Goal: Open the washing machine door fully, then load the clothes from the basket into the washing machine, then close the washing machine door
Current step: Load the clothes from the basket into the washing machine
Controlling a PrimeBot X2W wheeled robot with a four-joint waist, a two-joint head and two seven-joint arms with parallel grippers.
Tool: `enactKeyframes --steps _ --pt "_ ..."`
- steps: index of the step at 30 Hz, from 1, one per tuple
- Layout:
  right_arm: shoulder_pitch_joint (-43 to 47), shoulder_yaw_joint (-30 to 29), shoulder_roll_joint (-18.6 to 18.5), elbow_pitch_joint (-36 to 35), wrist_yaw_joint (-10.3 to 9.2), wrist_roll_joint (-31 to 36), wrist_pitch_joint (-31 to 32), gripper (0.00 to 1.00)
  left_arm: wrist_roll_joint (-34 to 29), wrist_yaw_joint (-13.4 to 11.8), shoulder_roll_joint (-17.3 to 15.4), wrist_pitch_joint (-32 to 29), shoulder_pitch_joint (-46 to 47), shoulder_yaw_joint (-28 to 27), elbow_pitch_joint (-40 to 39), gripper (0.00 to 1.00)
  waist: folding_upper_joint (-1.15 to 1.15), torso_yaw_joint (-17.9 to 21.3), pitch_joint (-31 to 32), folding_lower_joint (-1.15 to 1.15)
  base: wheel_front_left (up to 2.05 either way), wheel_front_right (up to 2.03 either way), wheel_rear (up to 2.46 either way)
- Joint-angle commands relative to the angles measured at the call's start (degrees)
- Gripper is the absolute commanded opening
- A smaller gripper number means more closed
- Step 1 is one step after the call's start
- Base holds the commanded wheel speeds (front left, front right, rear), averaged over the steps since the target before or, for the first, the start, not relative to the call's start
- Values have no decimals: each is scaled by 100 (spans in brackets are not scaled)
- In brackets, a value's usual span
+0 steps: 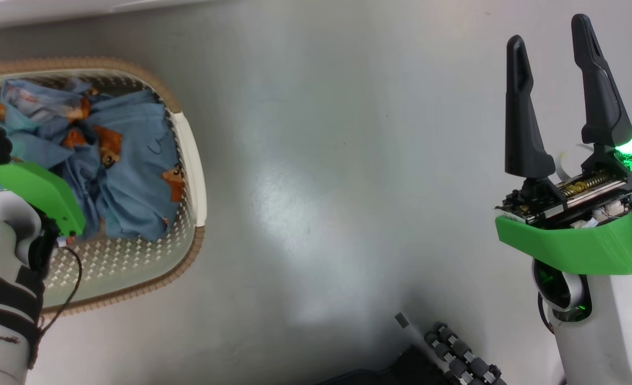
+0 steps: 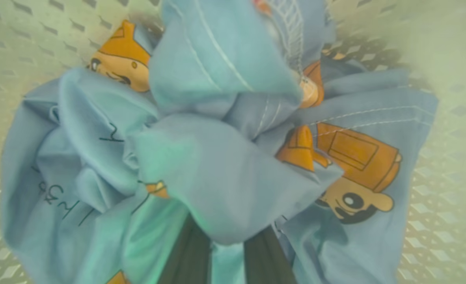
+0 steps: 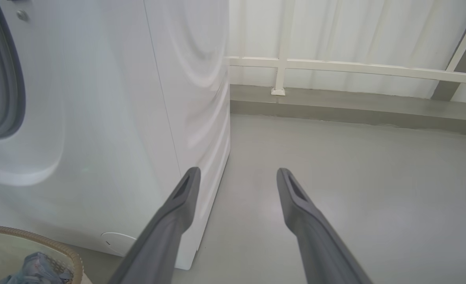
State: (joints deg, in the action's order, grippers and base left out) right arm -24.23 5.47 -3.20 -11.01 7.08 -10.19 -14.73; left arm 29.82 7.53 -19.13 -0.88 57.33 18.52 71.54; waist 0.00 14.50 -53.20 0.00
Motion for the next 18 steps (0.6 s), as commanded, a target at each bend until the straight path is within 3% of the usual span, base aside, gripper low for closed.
enactKeyframes --steps 1,18 --pt "128 79 32 -141 41 -20 -27 100 131 -5 -253 121 -197 -22 -97 0 0 -47 99 0 0 0 0" --pt "292 -52 13 84 41 100 -27 100 1031 -5 35 1292 -993 342 -328 0 0 -416 1298 0 0 0 0"
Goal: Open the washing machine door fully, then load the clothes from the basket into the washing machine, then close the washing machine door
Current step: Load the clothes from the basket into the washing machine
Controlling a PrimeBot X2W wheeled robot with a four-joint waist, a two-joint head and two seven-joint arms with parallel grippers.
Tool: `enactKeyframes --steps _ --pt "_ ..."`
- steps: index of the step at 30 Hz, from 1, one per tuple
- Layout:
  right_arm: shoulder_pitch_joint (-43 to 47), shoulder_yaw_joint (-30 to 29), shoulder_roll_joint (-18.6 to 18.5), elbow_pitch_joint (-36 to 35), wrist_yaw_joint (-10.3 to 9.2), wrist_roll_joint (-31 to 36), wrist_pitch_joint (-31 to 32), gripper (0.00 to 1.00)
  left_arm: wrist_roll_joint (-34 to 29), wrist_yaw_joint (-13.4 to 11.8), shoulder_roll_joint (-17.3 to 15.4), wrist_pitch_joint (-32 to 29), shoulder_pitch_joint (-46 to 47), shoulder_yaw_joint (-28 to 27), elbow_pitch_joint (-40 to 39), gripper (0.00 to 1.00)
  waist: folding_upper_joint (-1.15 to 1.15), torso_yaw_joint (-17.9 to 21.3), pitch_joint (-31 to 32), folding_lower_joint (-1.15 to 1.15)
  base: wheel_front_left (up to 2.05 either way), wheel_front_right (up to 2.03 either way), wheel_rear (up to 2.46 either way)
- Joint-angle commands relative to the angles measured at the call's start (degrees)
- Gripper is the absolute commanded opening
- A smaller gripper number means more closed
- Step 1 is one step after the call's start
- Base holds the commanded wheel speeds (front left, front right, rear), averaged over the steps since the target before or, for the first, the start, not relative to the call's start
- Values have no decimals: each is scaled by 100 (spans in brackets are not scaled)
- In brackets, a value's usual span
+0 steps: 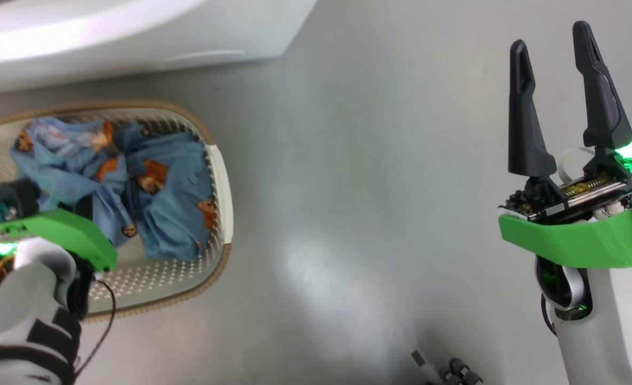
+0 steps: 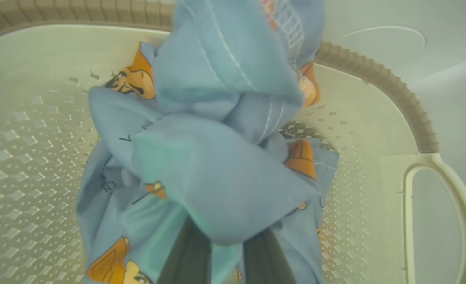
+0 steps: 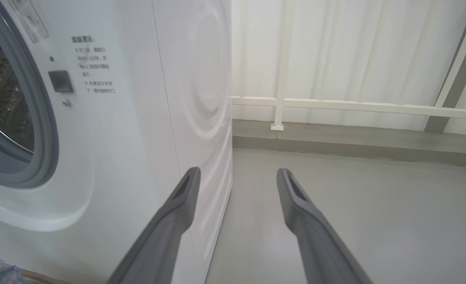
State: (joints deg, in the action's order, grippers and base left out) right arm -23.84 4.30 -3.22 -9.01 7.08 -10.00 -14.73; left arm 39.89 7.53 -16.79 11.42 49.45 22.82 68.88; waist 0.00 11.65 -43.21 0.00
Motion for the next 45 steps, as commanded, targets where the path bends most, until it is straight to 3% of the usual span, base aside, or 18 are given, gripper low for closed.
enactKeyframes --steps 1,12,28,45 --pt "281 61 6 -101 41 85 -27 100 77 -5 -186 109 -269 -56 -96 0 0 -152 389 0 0 0 0" --pt "741 -48 -170 85 41 78 -27 100 252 -5 -174 354 -871 110 -662 0 0 -405 1392 0 0 0 0" --pt "1341 -131 -342 242 41 35 -27 100 -893 -4 -1 357 -2132 -1168 -2334 0 0 -570 2483 0 0 0 0" --pt "1848 -320 -409 268 41 32 -27 100 -1886 -4 335 357 -3151 -2134 -4130 0 0 -747 3074 0 0 0 0"
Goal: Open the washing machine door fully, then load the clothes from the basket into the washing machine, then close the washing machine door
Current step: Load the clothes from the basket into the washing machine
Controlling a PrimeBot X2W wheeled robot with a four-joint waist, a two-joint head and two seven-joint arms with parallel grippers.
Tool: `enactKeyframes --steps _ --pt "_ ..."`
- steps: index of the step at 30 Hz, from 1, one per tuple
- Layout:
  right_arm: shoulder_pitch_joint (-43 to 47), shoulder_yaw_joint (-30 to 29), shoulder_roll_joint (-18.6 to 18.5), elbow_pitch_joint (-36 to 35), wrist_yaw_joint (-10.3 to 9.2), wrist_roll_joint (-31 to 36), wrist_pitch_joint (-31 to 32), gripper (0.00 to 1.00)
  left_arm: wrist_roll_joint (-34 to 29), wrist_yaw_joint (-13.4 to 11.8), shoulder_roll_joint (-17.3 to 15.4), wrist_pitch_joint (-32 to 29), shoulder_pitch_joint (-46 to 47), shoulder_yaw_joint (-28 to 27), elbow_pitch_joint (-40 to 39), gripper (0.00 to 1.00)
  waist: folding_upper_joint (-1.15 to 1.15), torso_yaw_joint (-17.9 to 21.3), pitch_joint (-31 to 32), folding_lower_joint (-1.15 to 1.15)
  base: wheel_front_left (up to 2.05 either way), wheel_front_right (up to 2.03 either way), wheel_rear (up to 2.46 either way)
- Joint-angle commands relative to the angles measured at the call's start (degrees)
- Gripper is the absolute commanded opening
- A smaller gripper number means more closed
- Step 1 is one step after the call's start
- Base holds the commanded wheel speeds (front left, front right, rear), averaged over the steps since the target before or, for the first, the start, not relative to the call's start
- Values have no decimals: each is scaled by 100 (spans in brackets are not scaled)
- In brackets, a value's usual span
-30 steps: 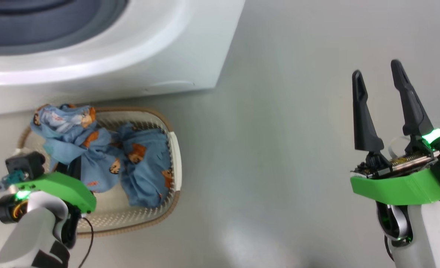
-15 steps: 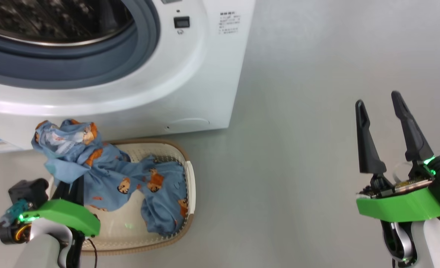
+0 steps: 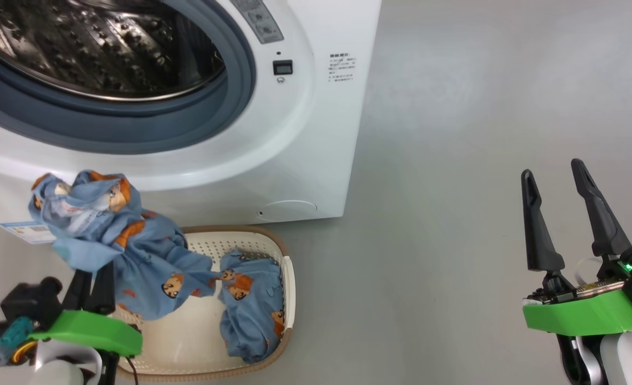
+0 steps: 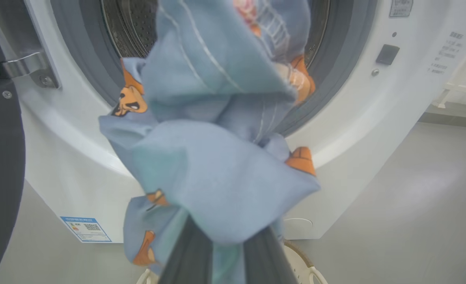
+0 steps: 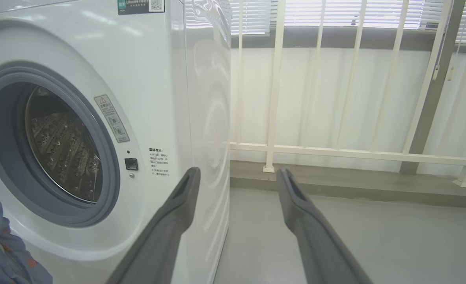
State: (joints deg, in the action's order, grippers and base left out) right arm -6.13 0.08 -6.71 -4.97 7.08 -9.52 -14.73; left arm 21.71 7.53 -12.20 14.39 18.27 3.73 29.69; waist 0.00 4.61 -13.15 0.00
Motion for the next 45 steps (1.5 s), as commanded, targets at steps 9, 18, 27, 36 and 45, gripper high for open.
enactKeyframes --steps 9,18,27,36,45 --pt "238 45 -45 -149 41 -23 -27 100 -456 -4 57 61 -648 -626 -1118 0 0 -97 222 0 0 0 0" --pt "348 -17 -29 -182 41 -17 -27 100 -643 -4 231 61 -1080 -794 -1742 0 0 -146 252 0 0 0 0" --pt "328 -22 -18 -202 41 -20 -27 100 -685 -4 275 61 -1083 -838 -1880 0 0 -145 176 0 0 0 0" --pt "268 -16 24 -216 41 -24 -27 100 -708 -4 243 61 -913 -842 -1869 0 0 -99 24 0 0 0 0" --pt "154 0 87 -256 41 -27 -27 100 -710 -4 133 61 -484 -781 -1754 0 0 -23 -270 0 0 0 0"
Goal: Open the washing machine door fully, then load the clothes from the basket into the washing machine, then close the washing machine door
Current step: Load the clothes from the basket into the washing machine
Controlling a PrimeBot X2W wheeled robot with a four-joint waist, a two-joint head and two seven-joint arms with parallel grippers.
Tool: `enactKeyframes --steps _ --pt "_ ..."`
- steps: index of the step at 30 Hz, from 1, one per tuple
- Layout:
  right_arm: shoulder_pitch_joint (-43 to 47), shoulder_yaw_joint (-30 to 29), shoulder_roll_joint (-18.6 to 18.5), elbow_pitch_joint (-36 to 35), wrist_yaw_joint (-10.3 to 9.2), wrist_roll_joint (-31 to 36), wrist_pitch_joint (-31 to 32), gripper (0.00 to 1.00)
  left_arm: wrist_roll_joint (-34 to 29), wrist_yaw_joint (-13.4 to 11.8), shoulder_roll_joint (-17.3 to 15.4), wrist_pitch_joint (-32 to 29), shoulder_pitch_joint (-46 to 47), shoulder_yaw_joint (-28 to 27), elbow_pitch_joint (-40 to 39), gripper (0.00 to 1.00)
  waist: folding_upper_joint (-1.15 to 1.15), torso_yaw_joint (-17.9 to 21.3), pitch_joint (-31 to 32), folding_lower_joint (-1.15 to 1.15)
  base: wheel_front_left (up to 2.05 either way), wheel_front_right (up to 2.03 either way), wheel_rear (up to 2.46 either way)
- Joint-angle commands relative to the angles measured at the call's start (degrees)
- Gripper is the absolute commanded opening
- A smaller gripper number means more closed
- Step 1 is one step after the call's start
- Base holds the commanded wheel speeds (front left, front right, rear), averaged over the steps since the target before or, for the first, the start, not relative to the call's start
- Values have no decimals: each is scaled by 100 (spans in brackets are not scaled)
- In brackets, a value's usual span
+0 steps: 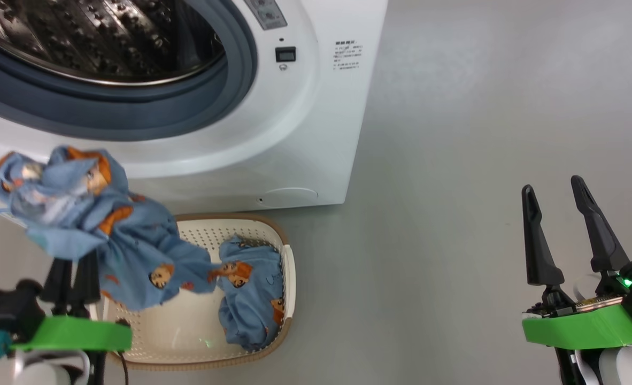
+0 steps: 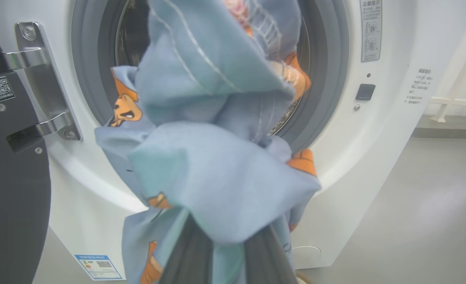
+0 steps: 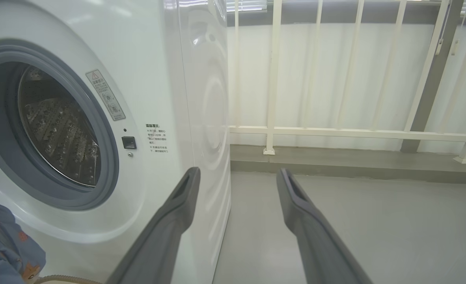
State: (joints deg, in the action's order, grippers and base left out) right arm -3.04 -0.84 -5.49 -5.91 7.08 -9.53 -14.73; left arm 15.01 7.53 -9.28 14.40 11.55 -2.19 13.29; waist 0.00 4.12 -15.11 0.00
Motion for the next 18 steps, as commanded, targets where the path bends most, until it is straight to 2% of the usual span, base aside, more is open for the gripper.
enactKeyframes --steps 1,18 --pt "-178 96 -26 -166 41 -25 -27 100 -31 -4 -184 60 279 -174 -77 0 0 35 -122 0 0 0 0" --pt "-771 288 172 -180 41 -71 -27 100 192 -4 -896 60 2715 344 1523 0 0 367 -1094 0 0 0 0"
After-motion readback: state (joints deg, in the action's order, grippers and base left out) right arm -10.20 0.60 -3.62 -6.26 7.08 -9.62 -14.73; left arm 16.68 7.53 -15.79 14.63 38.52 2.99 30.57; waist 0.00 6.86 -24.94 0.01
